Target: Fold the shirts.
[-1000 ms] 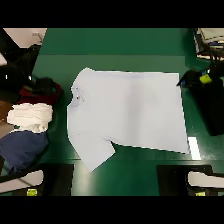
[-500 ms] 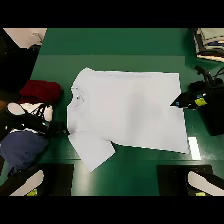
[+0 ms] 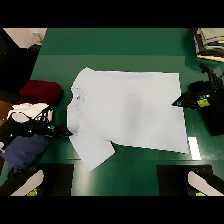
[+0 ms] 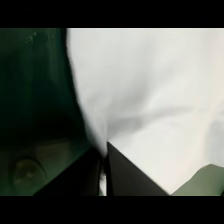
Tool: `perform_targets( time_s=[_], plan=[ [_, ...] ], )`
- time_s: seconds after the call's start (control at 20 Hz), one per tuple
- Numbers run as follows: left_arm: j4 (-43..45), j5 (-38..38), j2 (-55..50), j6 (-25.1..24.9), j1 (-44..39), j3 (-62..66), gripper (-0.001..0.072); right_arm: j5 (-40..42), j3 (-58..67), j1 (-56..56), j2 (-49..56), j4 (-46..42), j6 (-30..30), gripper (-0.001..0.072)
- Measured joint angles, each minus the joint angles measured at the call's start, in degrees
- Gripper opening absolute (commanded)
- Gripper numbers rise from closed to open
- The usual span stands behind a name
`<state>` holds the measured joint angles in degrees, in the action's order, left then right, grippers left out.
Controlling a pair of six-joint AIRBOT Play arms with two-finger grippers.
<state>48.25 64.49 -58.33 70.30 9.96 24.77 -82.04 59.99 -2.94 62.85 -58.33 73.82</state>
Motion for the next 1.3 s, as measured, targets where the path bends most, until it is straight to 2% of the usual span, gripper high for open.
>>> perform_targets(
  time_s=[0.15,0.35,0.55,0.85,1.05,1.3],
  plan=[
    [-0.79,0.28,0.09,-0.50,0.00,1.46,0.0028,-0.66,-0.83,0.00,-1.88,-3.02,0.52,0.0427],
    [-0.42,2.60,0.28,-0.85,0.00,7.48,0.0028,-1.79,-8.00,-0.79,-6.51,-13.44,3.43,0.0427],
    [-0.20,4.33,0.31,-1.22,0.00,11.93,0.0028,-2.16,-17.51,-8.59,-10.38,-18.45,4.66,0.0431],
    [-0.09,4.81,0.31,-1.64,0.00,13.46,0.0029,-3.23,-27.02,-21.49,-12.20,-20.37,3.23,0.0431],
    [-0.09,4.72,0.31,-1.73,0.00,13.64,0.0029,-3.30,-31.34,-23.54,-12.37,-20.46,2.78,0.0430],
    [-0.09,4.22,0.31,-1.84,0.00,13.68,0.0029,-0.83,-34.62,-24.17,-12.41,-16.46,2.01,0.0429]
  ],
)
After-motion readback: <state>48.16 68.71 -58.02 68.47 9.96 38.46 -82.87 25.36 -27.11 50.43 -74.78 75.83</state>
